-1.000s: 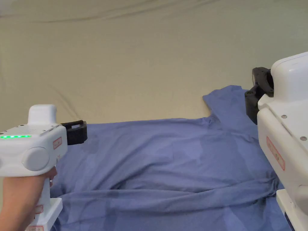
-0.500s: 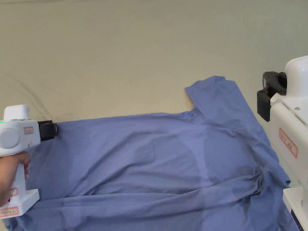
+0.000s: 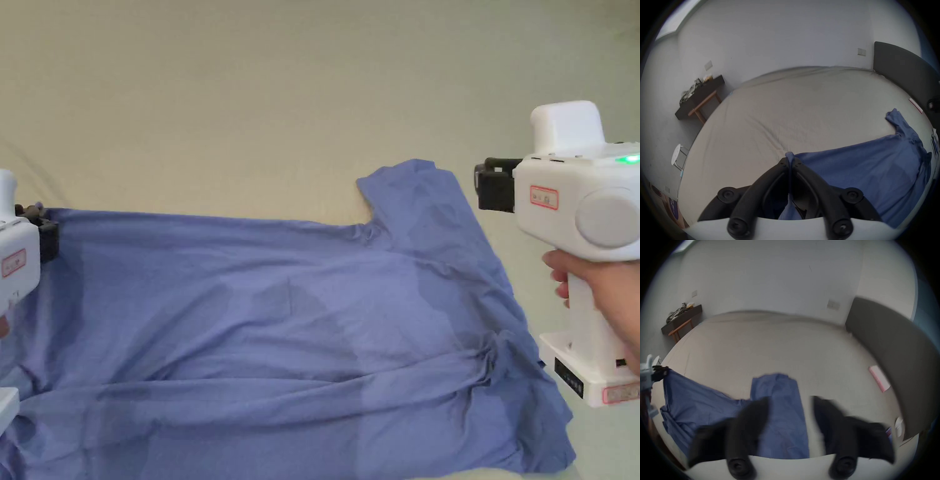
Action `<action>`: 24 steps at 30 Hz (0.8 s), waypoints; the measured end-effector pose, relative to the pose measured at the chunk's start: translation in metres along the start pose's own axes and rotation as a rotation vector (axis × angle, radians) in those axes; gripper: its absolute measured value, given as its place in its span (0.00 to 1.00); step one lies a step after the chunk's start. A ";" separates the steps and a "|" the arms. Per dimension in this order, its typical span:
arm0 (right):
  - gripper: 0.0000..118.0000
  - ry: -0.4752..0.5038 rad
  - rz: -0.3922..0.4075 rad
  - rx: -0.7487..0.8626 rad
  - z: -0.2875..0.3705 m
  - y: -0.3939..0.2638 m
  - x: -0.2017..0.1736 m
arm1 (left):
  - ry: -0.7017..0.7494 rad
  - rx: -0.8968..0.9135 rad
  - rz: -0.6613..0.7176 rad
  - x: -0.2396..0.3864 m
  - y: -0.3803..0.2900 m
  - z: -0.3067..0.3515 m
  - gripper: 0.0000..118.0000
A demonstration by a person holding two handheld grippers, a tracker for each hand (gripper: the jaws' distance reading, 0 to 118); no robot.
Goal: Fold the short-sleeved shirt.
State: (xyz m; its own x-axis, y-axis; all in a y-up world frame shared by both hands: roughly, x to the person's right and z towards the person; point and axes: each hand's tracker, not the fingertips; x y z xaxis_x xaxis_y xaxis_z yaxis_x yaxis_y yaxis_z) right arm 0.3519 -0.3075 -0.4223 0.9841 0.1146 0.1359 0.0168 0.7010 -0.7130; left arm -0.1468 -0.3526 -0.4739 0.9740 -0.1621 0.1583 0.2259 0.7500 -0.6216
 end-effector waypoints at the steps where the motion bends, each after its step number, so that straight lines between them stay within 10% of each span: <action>1: 0.98 0.038 -0.035 -0.102 -0.021 -0.003 0.006 | 0.004 0.007 -0.009 0.002 -0.001 0.010 0.00; 3: 0.94 0.116 -0.105 -0.229 -0.062 -0.014 0.019 | 0.012 0.017 -0.021 0.004 -0.004 0.023 0.00; 9: 0.89 -0.070 -0.160 -0.427 -0.134 -0.066 0.038 | 0.000 -0.001 -0.025 0.007 -0.018 0.038 0.00; 15: 0.54 0.030 -0.078 -0.352 -0.121 -0.068 0.017 | 0.016 -0.029 -0.035 0.004 -0.026 0.036 0.00; 17: 0.04 0.016 0.015 -0.320 -0.113 -0.061 0.005 | 0.016 -0.032 -0.027 0.003 -0.026 0.036 0.00; 24: 0.03 0.086 -0.046 -0.255 -0.058 -0.029 0.021 | 0.015 -0.026 0.014 -0.006 -0.015 0.056 0.00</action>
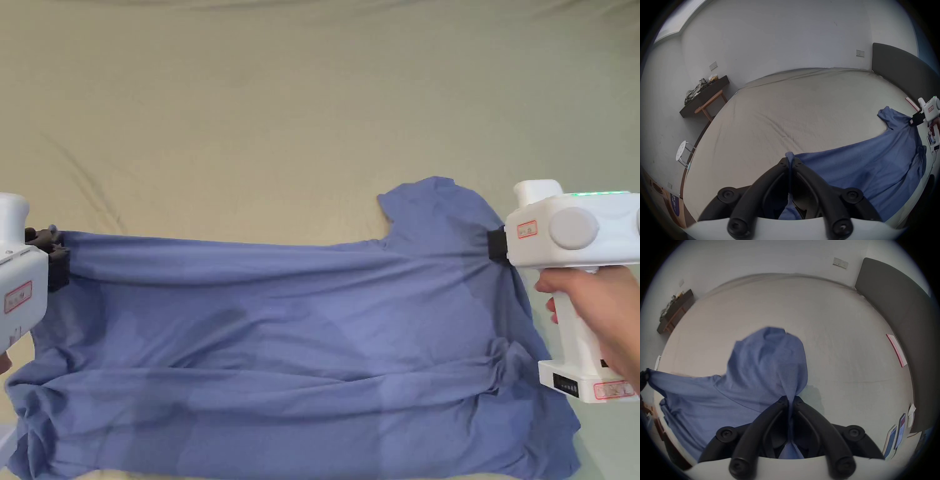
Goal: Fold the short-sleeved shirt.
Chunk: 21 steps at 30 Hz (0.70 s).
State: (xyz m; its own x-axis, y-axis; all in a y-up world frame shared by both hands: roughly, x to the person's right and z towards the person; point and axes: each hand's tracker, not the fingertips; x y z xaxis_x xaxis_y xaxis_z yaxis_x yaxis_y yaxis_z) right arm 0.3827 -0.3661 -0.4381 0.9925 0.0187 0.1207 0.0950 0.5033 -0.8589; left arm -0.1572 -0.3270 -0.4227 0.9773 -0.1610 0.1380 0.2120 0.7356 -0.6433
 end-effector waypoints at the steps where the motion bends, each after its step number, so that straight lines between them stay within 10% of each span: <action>1: 0.03 0.020 0.004 0.005 0.014 0.001 0.003 | 0.006 0.004 -0.005 -0.001 0.001 0.004 0.00; 21: 0.03 0.112 0.215 -0.150 0.137 -0.116 0.013 | -0.023 -0.173 -0.128 -0.014 -0.079 0.086 0.00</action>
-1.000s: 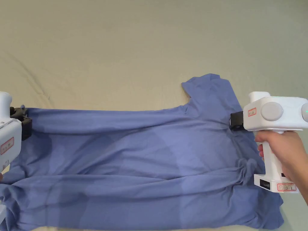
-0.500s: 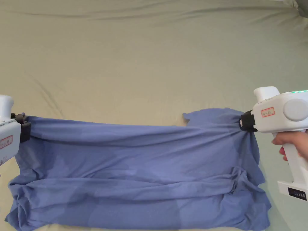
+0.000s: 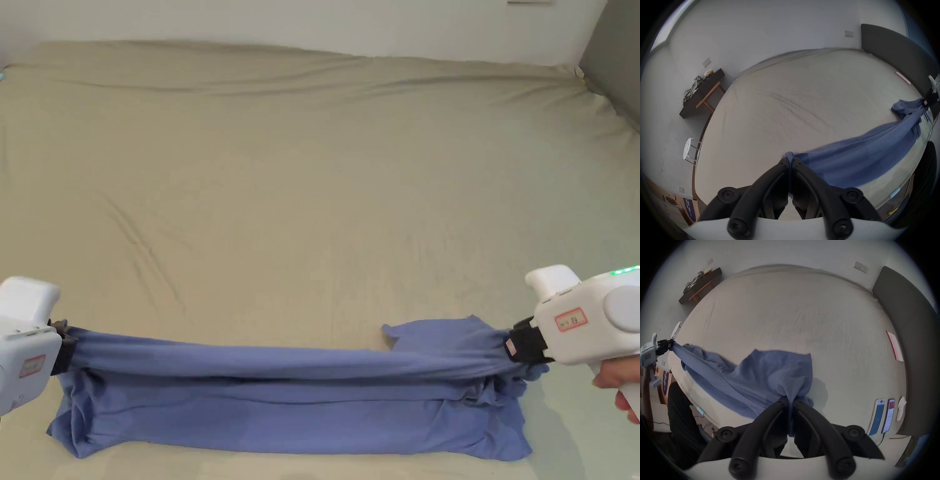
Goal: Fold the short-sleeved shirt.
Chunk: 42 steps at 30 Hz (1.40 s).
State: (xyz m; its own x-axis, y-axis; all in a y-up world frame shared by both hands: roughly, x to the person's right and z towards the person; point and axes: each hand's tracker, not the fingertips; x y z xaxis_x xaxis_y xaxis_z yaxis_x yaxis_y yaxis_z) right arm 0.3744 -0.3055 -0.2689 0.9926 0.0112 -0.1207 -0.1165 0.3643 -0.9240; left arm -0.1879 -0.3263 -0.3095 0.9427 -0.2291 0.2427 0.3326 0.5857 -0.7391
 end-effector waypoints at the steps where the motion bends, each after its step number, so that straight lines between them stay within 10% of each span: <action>1: 0.03 0.006 0.002 -0.017 -0.003 -0.006 -0.002 | 0.001 -0.014 -0.006 0.001 -0.005 -0.002 0.00; 24: 0.07 0.008 -0.042 -0.251 -0.101 -0.063 -0.003 | -0.078 -0.293 -0.166 0.016 -0.065 -0.085 0.01; 30: 0.38 -0.062 -0.041 -0.144 -0.068 -0.056 -0.001 | -0.044 -0.220 -0.138 0.006 -0.055 -0.064 0.43; 32: 0.74 -0.134 -0.045 -0.017 -0.040 -0.049 -0.003 | -0.044 -0.115 -0.075 -0.001 -0.042 -0.040 0.87; 34: 0.95 -0.186 -0.076 0.136 -0.005 -0.034 -0.001 | 0.037 0.119 -0.040 -0.003 -0.021 -0.005 0.89; 42: 0.95 -0.301 -0.091 0.756 0.140 0.002 -0.054 | 0.035 0.593 0.167 0.018 0.061 0.122 0.89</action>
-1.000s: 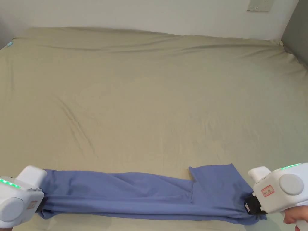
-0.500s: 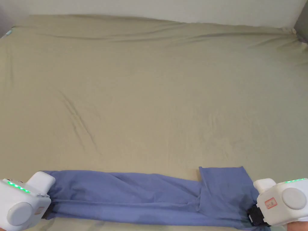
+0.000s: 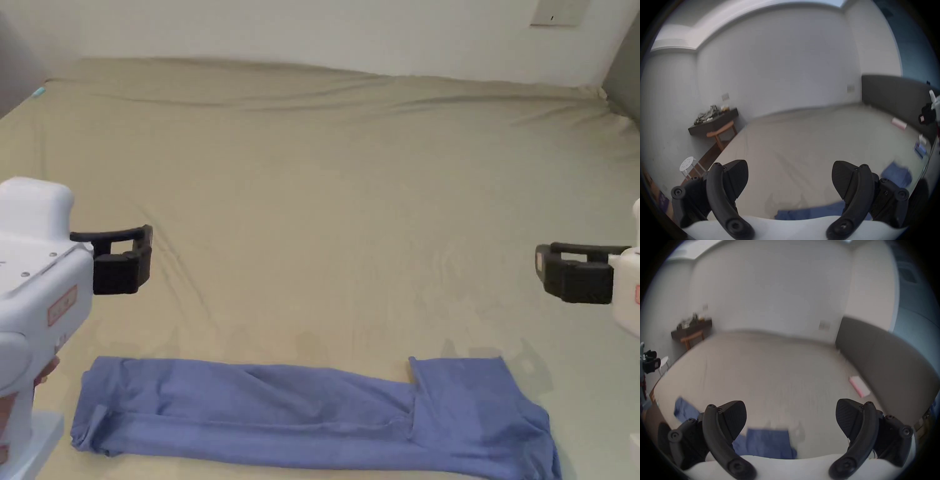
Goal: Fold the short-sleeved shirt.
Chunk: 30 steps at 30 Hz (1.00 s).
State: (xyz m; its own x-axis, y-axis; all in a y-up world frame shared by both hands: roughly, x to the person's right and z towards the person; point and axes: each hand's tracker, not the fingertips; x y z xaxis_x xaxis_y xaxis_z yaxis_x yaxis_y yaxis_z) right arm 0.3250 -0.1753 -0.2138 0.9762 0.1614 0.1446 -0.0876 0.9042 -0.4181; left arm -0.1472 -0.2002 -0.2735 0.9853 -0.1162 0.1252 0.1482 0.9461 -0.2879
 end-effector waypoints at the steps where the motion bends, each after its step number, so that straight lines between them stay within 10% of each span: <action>1: 0.95 -0.011 -0.007 0.060 0.009 0.008 -0.007 | -0.003 0.041 0.014 0.007 0.010 0.007 0.89; 6: 0.80 -0.005 0.030 0.244 0.049 0.030 -0.055 | 0.023 0.236 0.024 0.051 0.039 0.040 0.68; 10: 0.03 -0.027 0.052 0.336 0.064 0.026 -0.088 | 0.055 0.320 0.006 0.084 0.039 0.058 0.14; 12: 0.00 -0.012 0.081 0.356 0.068 0.023 -0.104 | 0.030 0.324 -0.007 0.095 0.037 0.058 0.01; 30: 0.00 -0.020 0.097 0.362 0.048 0.020 -0.131 | 0.032 0.304 -0.022 0.110 0.039 0.040 0.00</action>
State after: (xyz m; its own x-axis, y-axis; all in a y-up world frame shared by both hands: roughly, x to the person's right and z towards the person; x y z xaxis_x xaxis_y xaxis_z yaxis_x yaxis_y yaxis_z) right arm 0.1855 -0.1595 -0.1985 0.9563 0.2575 0.1386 -0.2472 0.9650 -0.0871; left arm -0.0364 -0.1642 -0.2330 0.9850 -0.1425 0.0970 0.1420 0.9898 0.0120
